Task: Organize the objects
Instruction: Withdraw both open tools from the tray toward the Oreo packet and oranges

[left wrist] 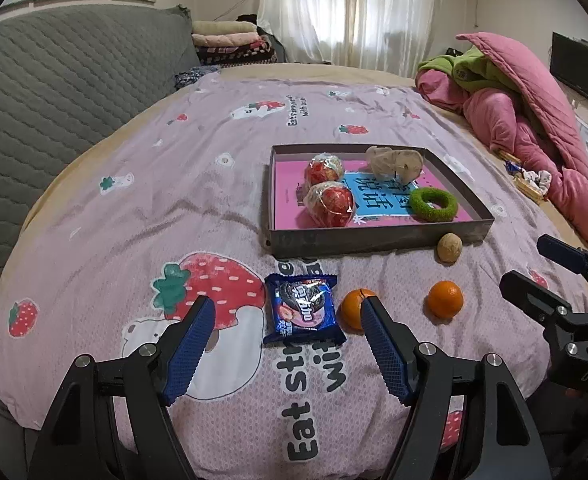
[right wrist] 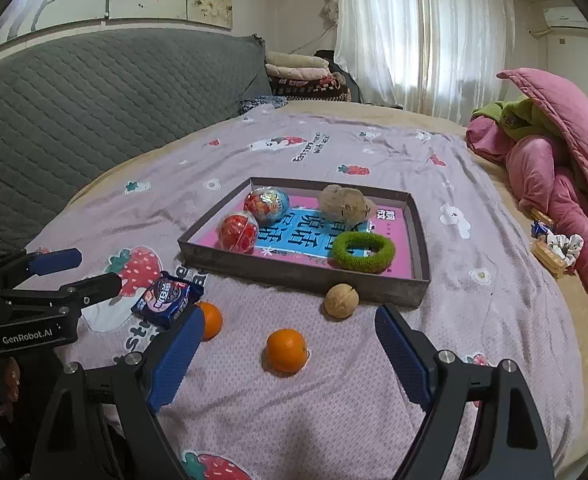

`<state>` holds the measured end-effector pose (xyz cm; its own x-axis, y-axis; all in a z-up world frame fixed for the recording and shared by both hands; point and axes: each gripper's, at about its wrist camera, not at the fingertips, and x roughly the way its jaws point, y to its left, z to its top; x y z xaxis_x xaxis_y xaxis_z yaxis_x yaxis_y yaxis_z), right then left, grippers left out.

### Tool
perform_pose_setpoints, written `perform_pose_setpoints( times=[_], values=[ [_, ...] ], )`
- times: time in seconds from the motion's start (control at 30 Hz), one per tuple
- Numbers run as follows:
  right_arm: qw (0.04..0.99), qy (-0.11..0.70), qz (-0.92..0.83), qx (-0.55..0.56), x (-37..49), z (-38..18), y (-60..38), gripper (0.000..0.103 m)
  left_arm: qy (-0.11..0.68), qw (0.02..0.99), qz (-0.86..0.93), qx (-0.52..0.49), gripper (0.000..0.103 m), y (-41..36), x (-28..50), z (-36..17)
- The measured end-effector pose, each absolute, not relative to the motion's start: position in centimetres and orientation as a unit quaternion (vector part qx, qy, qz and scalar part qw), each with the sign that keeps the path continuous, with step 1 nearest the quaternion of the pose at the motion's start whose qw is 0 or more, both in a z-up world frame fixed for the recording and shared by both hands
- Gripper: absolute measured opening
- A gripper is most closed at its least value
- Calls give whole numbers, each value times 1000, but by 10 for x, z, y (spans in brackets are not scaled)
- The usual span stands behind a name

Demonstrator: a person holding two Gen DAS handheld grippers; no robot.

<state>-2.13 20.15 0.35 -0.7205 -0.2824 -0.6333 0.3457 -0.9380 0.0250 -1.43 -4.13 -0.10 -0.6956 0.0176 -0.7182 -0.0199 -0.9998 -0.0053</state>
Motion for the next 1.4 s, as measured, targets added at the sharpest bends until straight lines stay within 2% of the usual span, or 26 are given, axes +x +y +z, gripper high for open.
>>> perform_pose_setpoints(
  times=[0.53, 1.4],
  values=[
    [171, 65, -912, 366, -20, -27, 195, 87, 8, 14, 904, -428, 76, -34, -17, -36],
    [172, 42, -902, 395, -41, -58, 197, 87, 14, 2, 893, -450, 76, -23, -55, -66]
  ],
)
